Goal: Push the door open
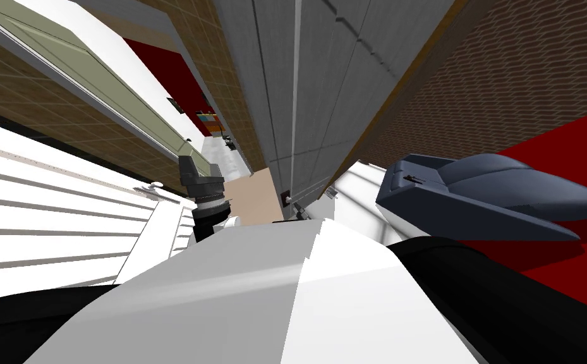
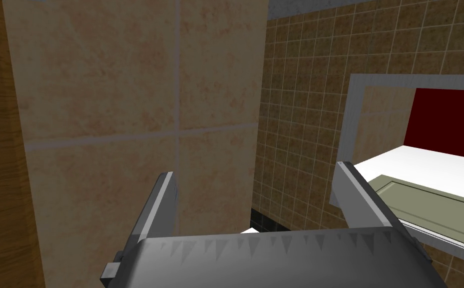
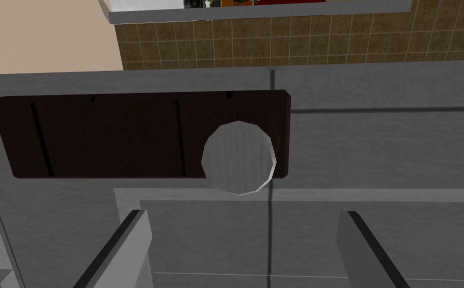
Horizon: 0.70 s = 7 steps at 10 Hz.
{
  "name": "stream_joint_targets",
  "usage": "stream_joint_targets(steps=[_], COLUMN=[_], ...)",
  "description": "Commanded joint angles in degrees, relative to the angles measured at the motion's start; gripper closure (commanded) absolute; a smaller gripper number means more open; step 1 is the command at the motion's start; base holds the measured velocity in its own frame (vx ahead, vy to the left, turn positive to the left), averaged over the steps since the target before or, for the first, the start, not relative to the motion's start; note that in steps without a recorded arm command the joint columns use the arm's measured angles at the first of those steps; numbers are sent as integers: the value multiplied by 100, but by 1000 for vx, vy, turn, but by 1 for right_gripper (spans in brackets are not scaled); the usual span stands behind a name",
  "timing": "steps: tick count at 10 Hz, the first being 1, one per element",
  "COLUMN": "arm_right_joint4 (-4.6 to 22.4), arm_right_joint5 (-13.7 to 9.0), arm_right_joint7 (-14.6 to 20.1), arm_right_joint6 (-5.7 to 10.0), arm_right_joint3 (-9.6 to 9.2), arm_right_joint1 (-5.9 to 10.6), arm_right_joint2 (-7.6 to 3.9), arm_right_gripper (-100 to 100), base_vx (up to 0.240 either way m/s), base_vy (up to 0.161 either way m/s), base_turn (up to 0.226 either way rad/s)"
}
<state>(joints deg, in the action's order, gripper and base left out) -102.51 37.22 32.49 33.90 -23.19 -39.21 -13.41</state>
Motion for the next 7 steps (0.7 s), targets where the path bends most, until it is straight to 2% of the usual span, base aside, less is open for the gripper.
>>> stream_joint_targets(steps=[1, 6, 7], arm_right_joint4=[-1, -1, -1], arm_right_joint5=[0, 0, -69], arm_right_joint7=[1, 1, -66], arm_right_joint6=[6, 6, -87], arm_right_joint3=[1, 1, 107], arm_right_joint1=[-4, -4, -9], arm_right_joint2=[-3, -3, 120], arm_right_gripper=[100, 100, -100], base_vx=[-9, -16, -52], base_vy=[-5, -9, 83], base_turn=[-4, 1, -197])
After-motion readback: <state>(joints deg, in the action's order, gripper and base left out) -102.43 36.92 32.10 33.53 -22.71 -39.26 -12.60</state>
